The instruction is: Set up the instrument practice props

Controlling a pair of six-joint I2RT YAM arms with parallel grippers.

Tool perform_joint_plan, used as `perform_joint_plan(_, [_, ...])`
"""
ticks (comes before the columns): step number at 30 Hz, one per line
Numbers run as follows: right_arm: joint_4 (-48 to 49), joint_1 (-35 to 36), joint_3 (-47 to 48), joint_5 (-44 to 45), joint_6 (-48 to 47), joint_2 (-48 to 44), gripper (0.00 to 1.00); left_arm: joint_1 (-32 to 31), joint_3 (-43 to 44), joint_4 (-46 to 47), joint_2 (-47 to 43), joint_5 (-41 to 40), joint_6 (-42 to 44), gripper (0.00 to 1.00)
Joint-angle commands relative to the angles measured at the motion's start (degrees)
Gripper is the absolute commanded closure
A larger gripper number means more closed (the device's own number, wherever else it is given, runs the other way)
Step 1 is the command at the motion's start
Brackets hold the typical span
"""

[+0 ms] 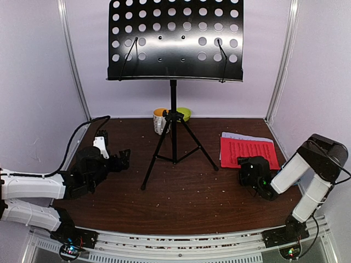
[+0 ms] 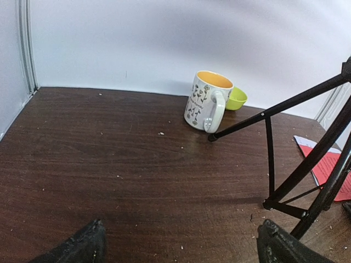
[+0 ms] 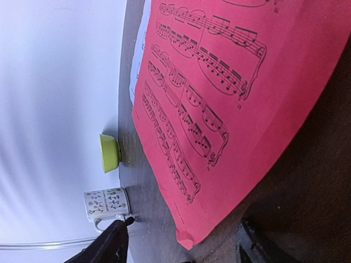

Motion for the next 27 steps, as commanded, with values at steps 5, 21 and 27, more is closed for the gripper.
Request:
perform_joint_plan(5, [1.1,-0.4,3.4,3.8,5.1,5.6,0.50,0.3,0.9,1.1,-1.3,-2.3,1.7,0.02])
perform_joint_plan(21, [2.5,-0.9,1.2,5.6,-0.2,-0.8,1.00,0.3,1.4,-0.3,-2.9,-2.3,3.8,0.02])
perform_joint_plan(27, [-6.1,-0.8,1.9,3.2,-13.4,-11.2,1.00,0.3,2.1,-2.5,-3.2,-1.6,5.3,0.02])
